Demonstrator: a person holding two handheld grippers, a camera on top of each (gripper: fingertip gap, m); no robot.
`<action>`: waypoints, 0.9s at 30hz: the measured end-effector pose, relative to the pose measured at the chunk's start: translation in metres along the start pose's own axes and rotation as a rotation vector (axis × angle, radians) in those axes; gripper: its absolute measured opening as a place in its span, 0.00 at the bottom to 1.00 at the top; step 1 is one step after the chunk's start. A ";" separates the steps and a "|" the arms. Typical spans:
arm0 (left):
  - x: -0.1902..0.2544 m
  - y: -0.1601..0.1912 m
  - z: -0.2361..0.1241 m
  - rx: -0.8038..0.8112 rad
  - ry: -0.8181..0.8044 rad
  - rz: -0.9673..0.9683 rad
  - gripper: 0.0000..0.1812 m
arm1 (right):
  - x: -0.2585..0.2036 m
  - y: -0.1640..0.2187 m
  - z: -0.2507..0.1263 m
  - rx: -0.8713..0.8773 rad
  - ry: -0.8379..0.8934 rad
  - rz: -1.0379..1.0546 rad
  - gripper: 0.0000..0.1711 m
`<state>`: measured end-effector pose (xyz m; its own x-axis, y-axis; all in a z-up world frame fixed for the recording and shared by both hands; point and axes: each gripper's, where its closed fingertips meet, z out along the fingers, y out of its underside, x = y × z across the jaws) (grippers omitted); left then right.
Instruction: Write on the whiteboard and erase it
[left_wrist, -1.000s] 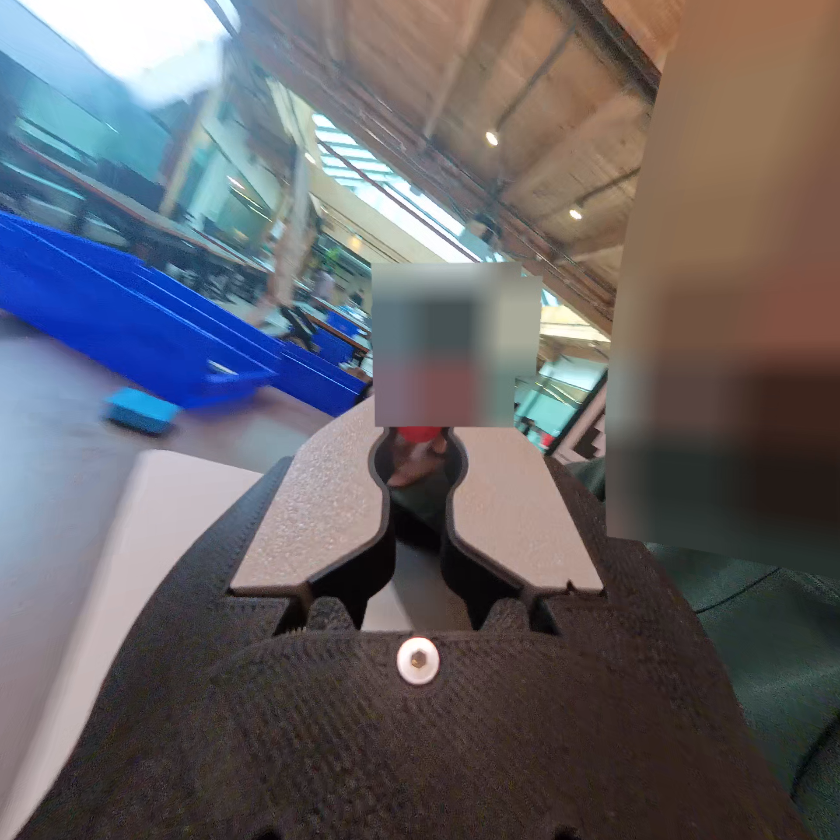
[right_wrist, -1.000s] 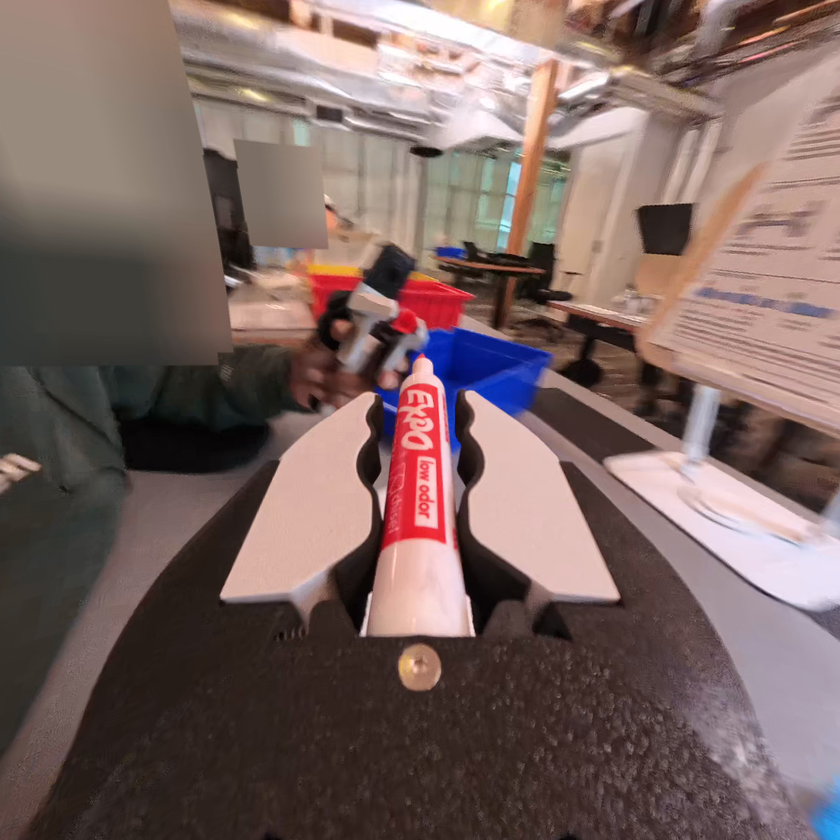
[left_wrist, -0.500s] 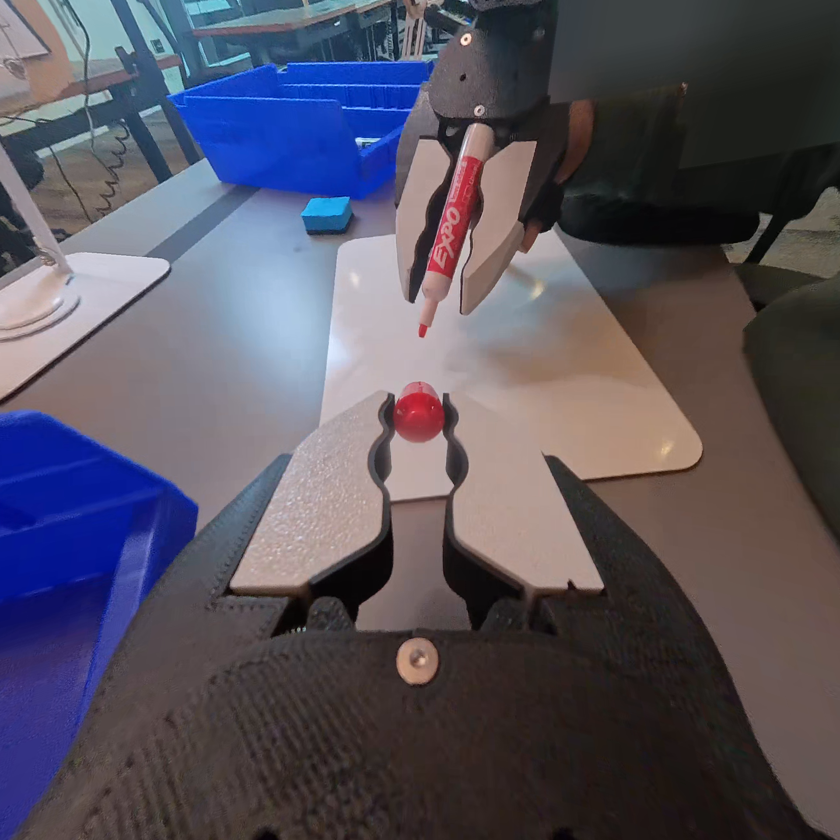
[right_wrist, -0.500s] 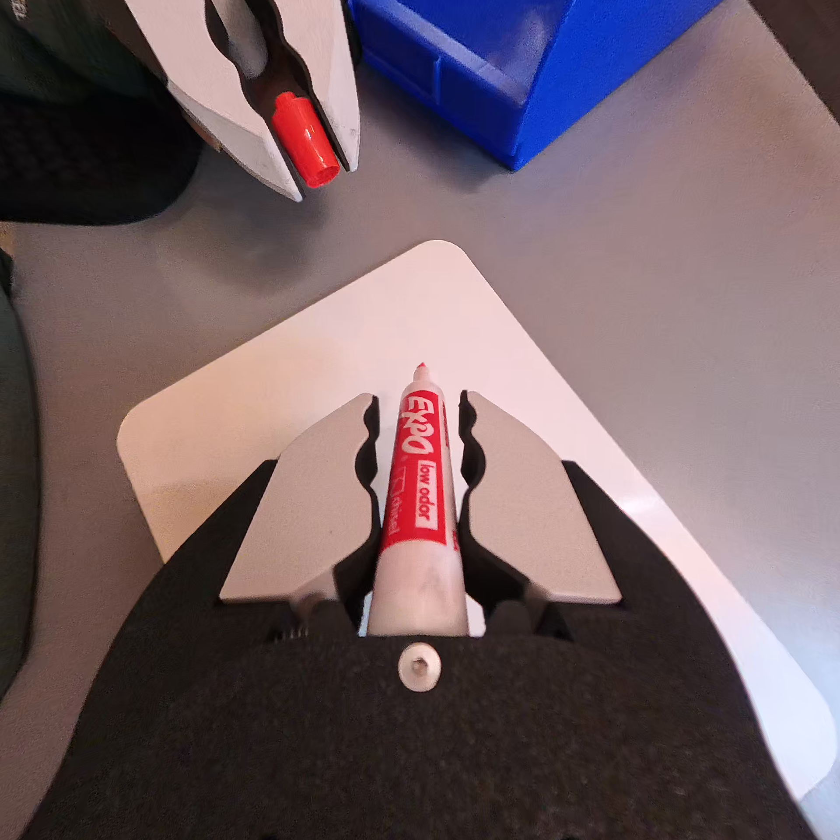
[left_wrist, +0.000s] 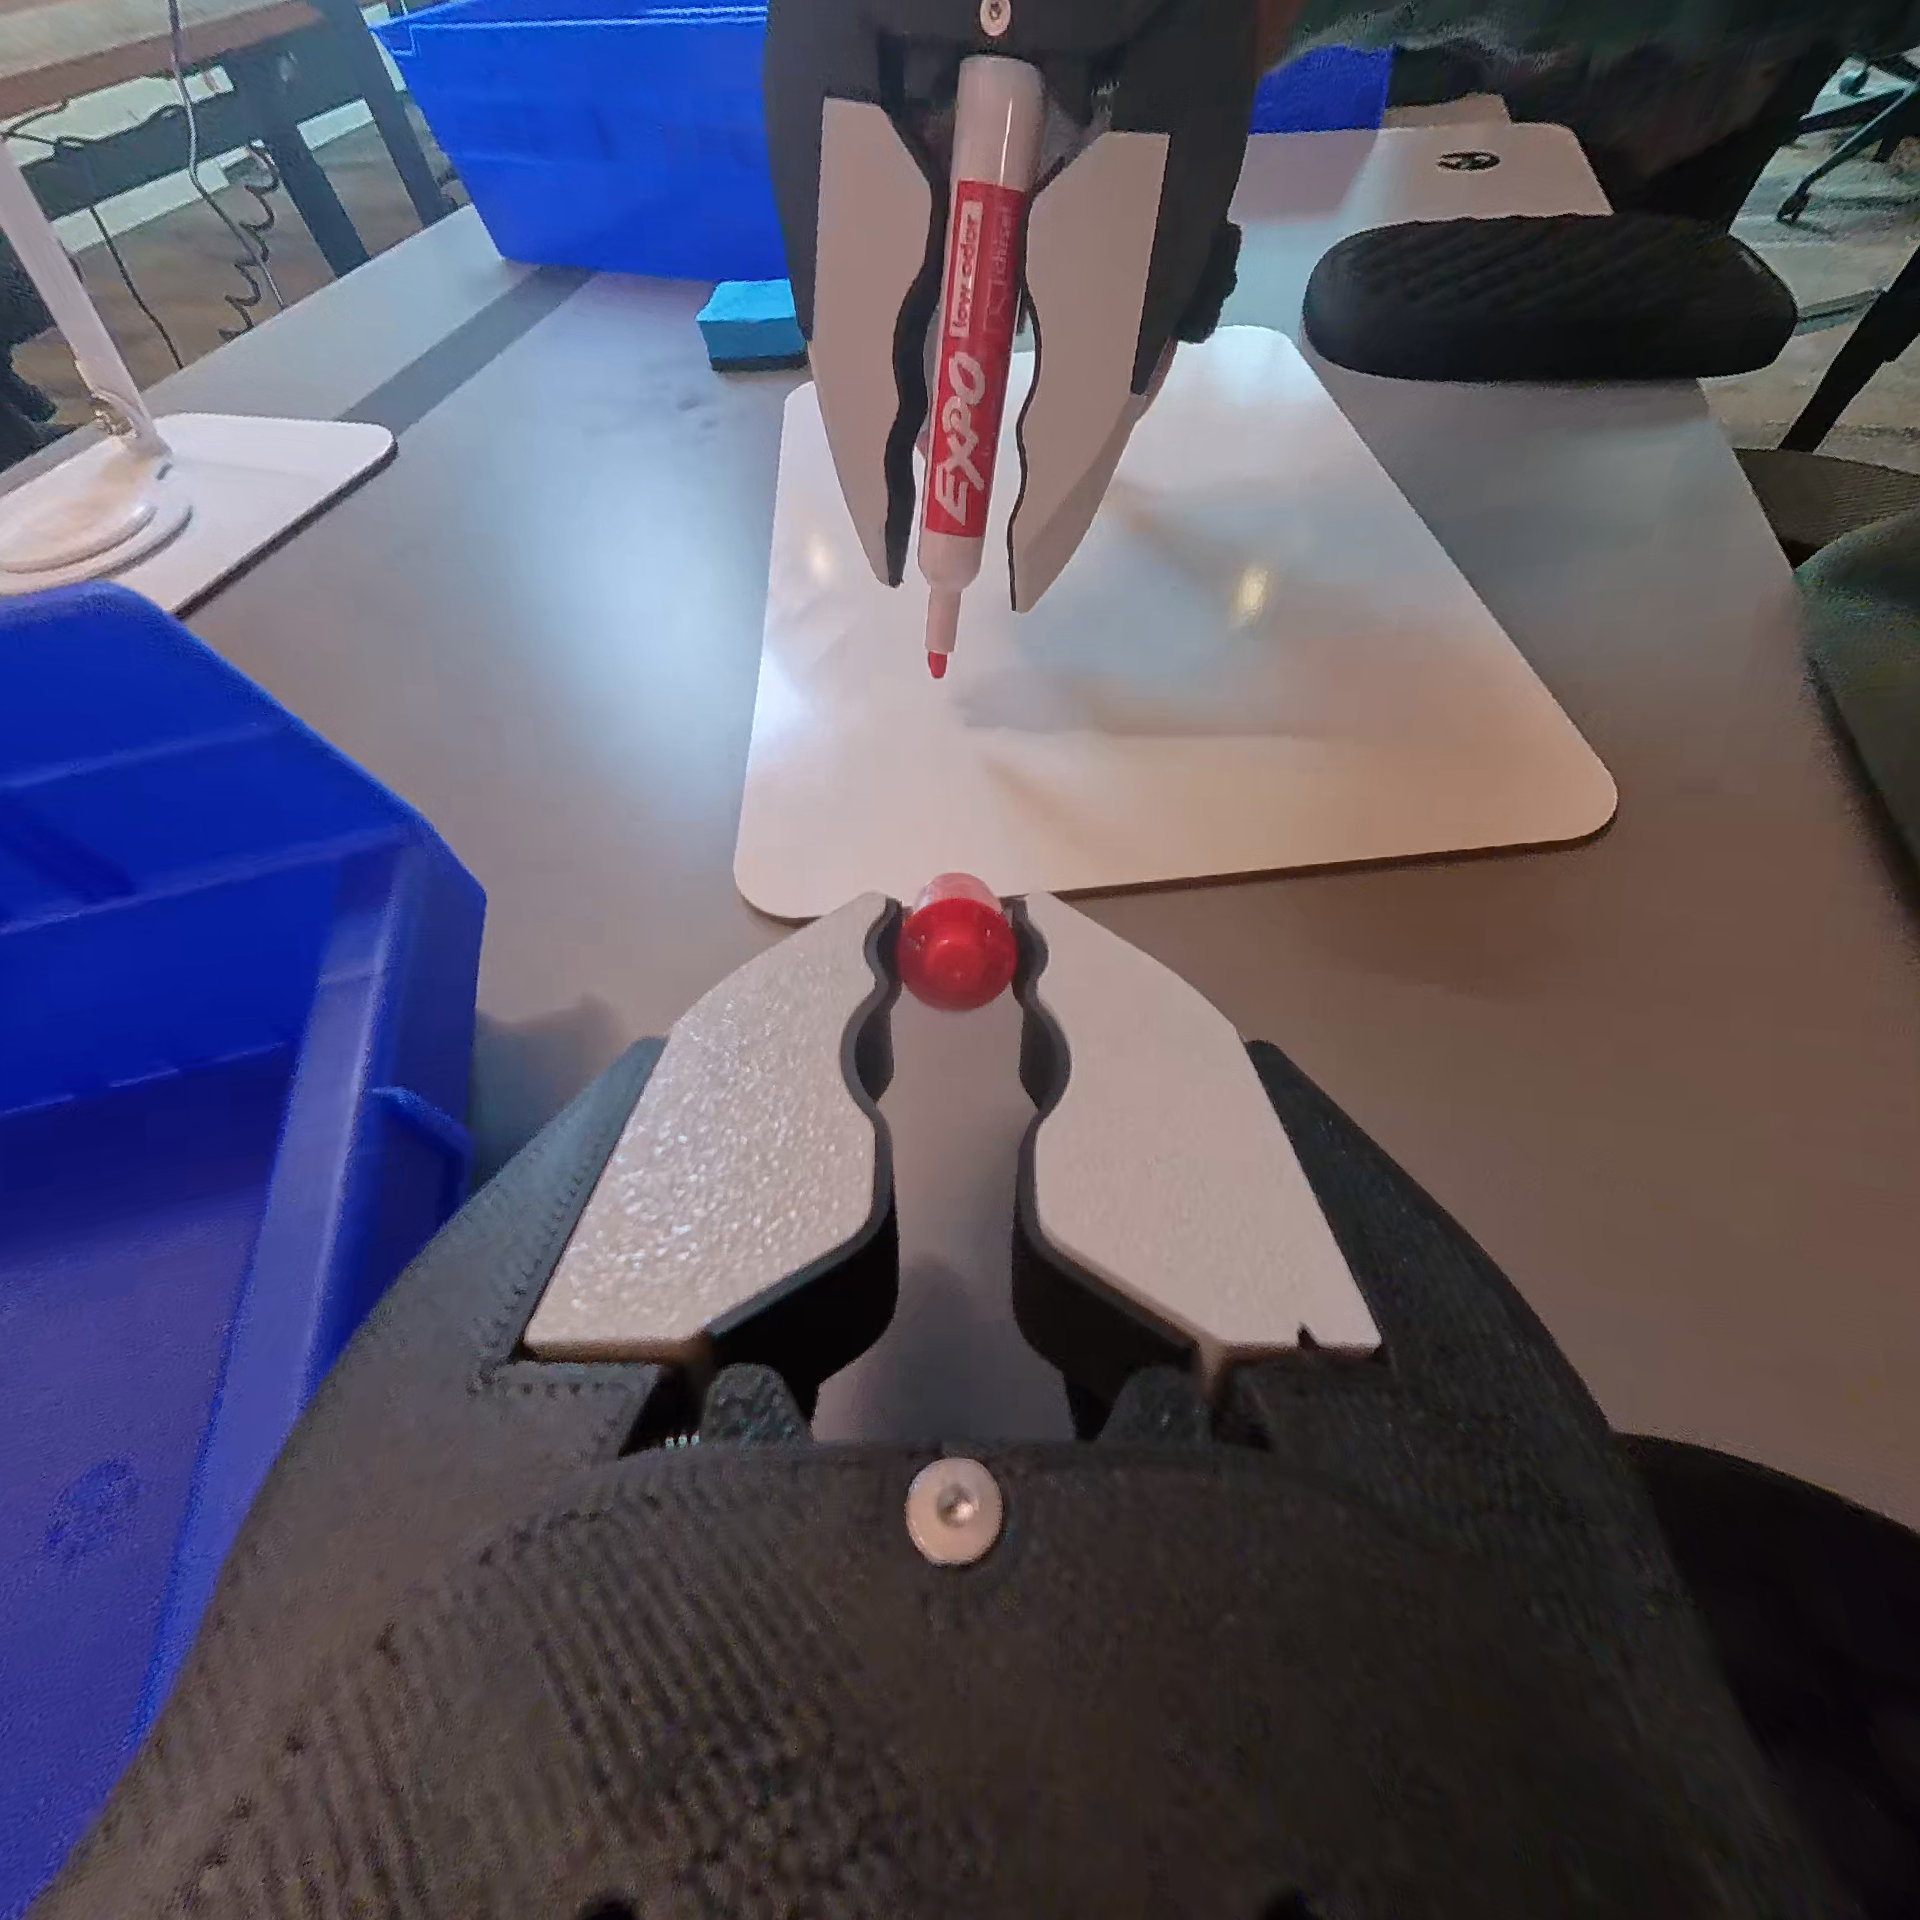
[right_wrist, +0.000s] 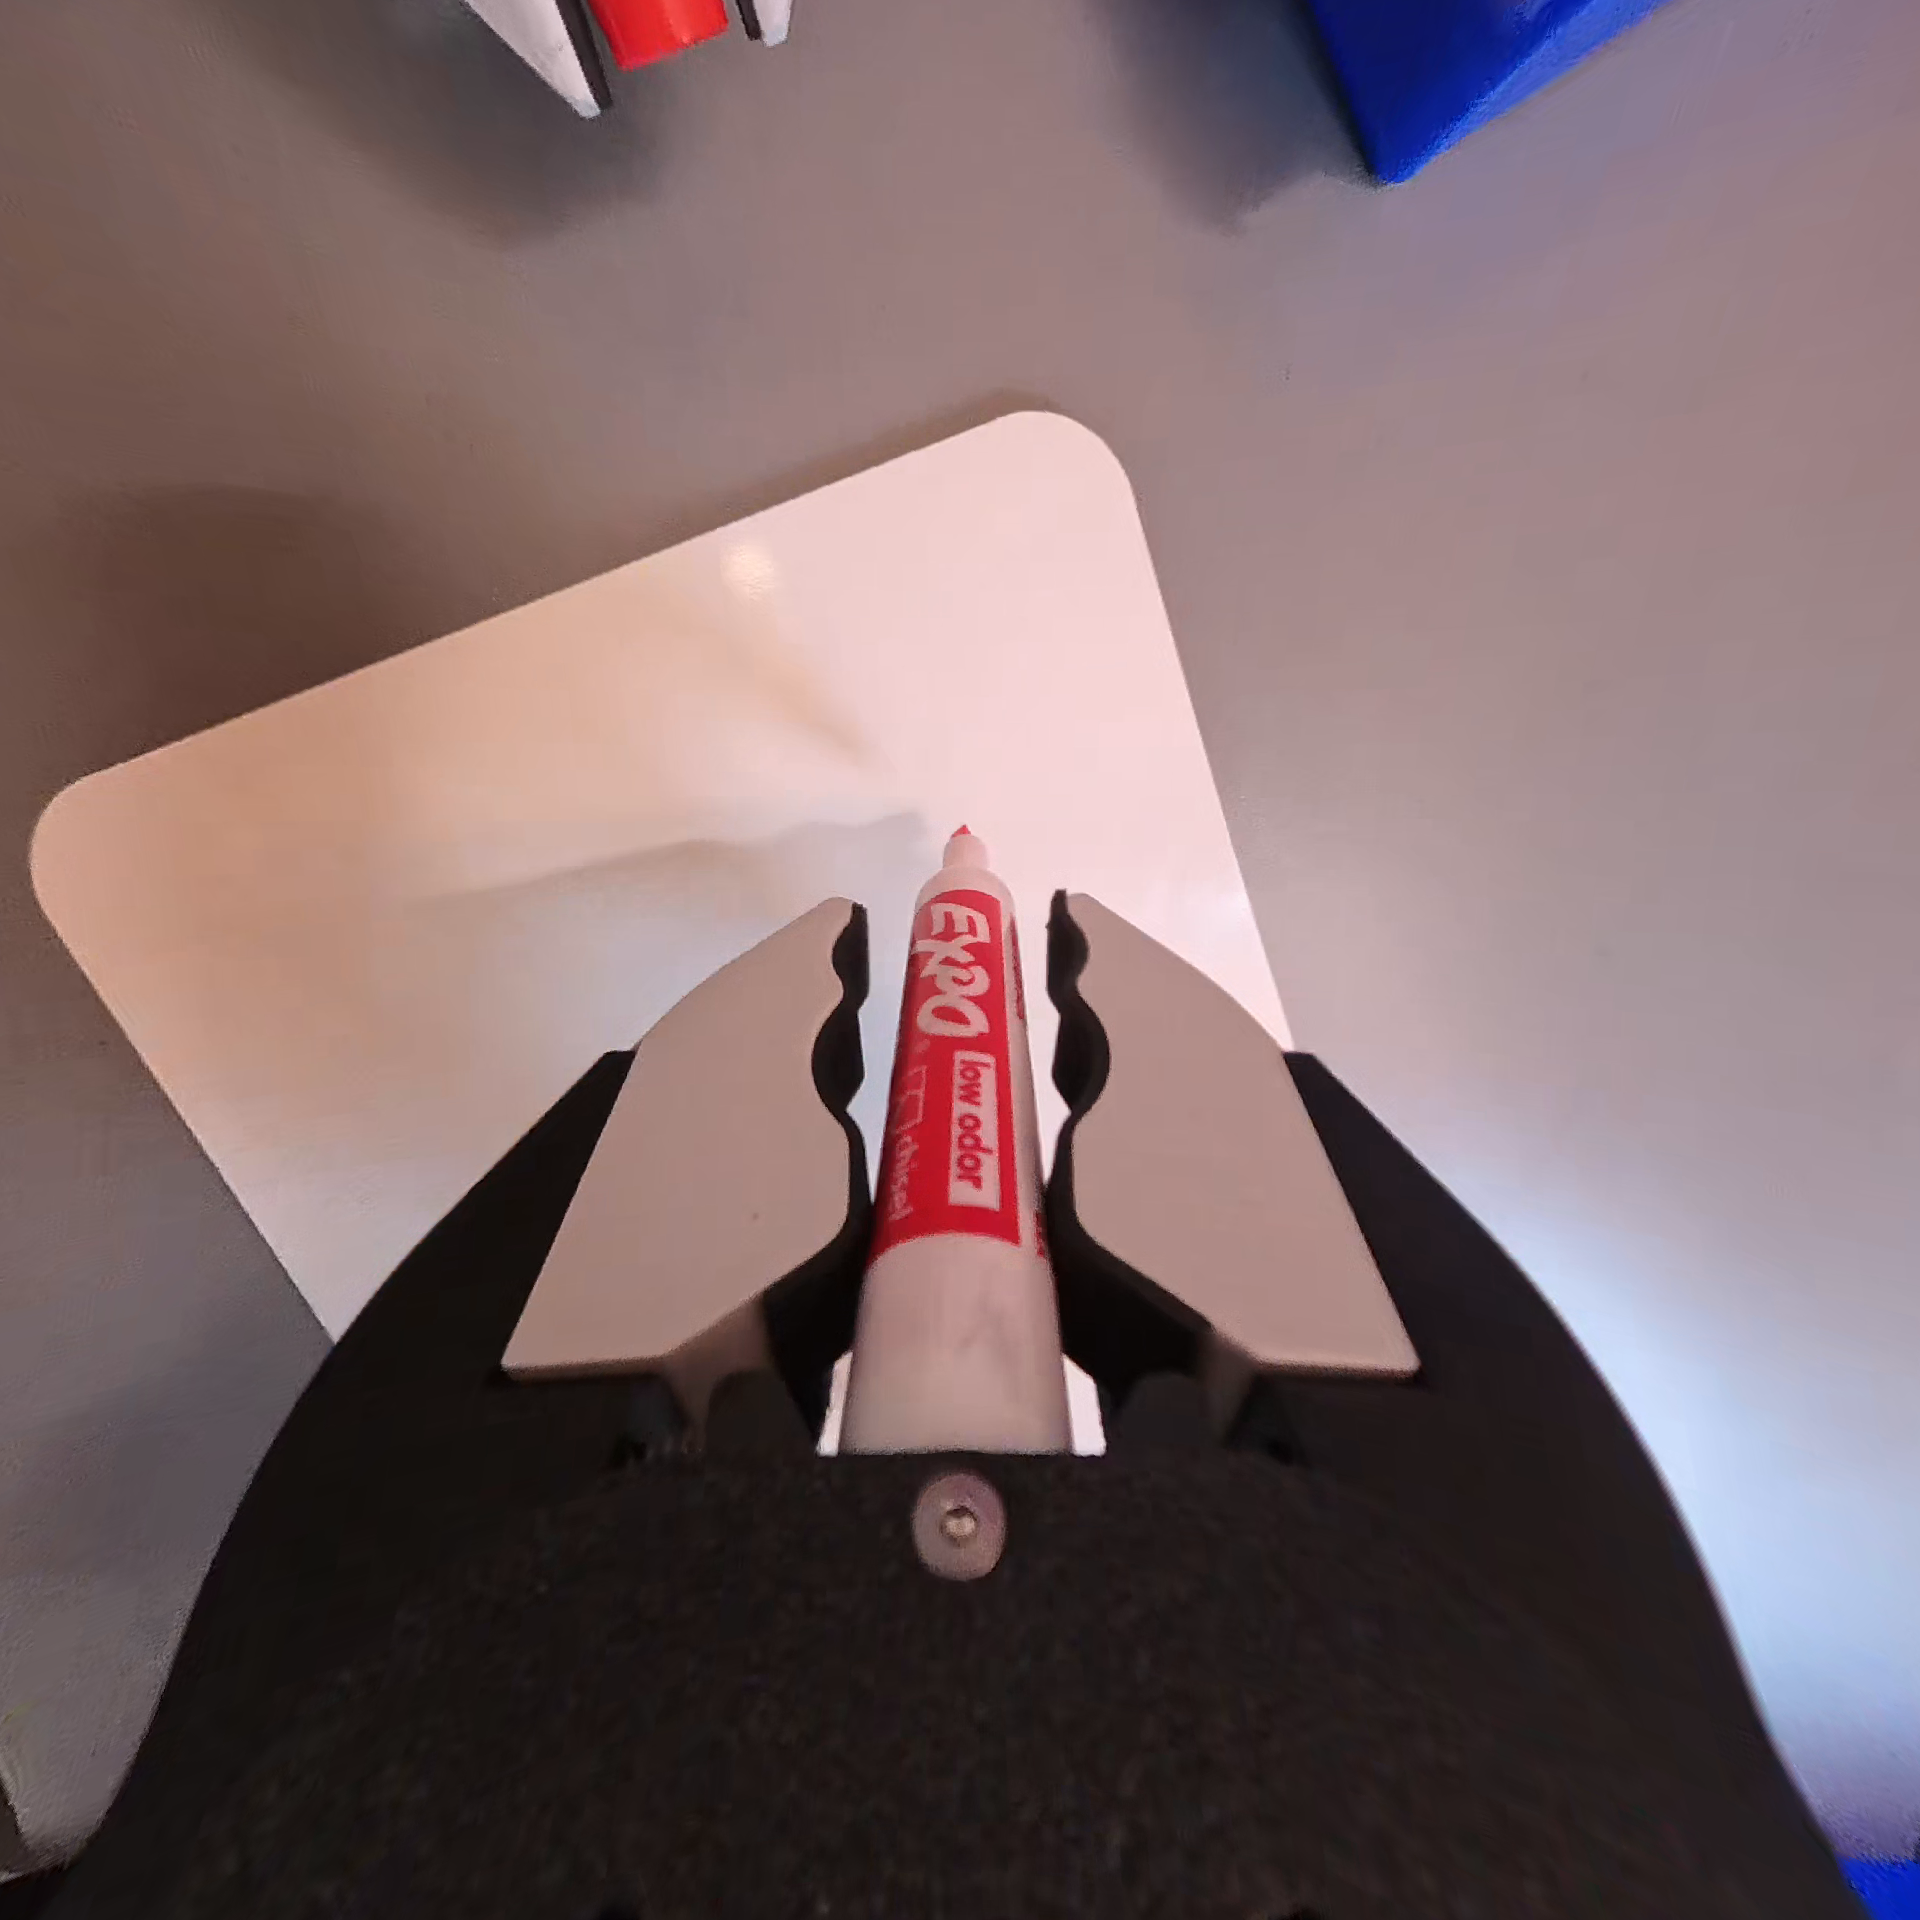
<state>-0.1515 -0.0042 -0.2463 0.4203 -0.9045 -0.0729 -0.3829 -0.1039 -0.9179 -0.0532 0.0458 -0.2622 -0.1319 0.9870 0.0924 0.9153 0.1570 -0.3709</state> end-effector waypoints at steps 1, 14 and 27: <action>-0.001 0.001 -0.001 -0.001 -0.004 -0.003 0.11 | 0.001 -0.001 0.000 -0.014 0.005 -0.007 0.20; 0.003 0.009 0.001 -0.044 0.011 -0.021 0.11 | 0.005 -0.002 0.012 -0.127 0.018 -0.080 0.20; 0.004 0.012 0.002 -0.070 0.009 -0.010 0.11 | -0.044 -0.013 0.015 -0.166 -0.124 -0.172 0.19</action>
<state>-0.1531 -0.0082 -0.2587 0.4174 -0.9068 -0.0598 -0.4352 -0.1417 -0.8891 -0.0653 0.0004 -0.2753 -0.3272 0.9447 0.0235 0.9239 0.3250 -0.2020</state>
